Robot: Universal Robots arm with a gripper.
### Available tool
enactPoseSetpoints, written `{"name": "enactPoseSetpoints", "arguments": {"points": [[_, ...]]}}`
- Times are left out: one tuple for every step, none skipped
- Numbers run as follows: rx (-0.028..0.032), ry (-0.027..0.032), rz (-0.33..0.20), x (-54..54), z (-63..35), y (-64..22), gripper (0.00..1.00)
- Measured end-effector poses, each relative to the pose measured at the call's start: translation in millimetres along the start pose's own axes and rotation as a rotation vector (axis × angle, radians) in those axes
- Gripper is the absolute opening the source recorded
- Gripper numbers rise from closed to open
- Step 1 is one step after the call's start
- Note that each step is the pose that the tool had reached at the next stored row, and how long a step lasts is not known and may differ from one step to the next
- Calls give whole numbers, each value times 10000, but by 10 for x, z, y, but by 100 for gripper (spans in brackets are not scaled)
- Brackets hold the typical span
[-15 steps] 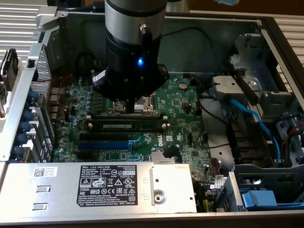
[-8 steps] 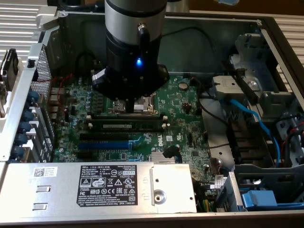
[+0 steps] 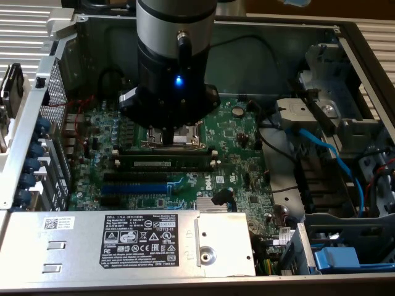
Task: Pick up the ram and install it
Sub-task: 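Press down the ram until it locks into place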
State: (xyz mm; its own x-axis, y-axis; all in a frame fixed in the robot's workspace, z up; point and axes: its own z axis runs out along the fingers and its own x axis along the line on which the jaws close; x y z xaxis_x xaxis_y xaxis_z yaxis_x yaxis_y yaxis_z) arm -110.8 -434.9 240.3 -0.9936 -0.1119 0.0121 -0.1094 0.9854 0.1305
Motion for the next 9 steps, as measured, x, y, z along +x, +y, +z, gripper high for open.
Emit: {"name": "enactPoseSetpoints", "arguments": {"points": [[-11,4,49,0,0,0,10],[-22,11,105,0,0,0,10],[-31,16,160,0,0,0,10],[-39,21,225,0,0,0,10],[-56,30,362,0,0,0,10],[-63,31,423,0,0,0,10],[-70,31,469,0,0,0,10],[-79,29,499,0,0,0,10],[-86,26,519,0,0,0,10]]}}
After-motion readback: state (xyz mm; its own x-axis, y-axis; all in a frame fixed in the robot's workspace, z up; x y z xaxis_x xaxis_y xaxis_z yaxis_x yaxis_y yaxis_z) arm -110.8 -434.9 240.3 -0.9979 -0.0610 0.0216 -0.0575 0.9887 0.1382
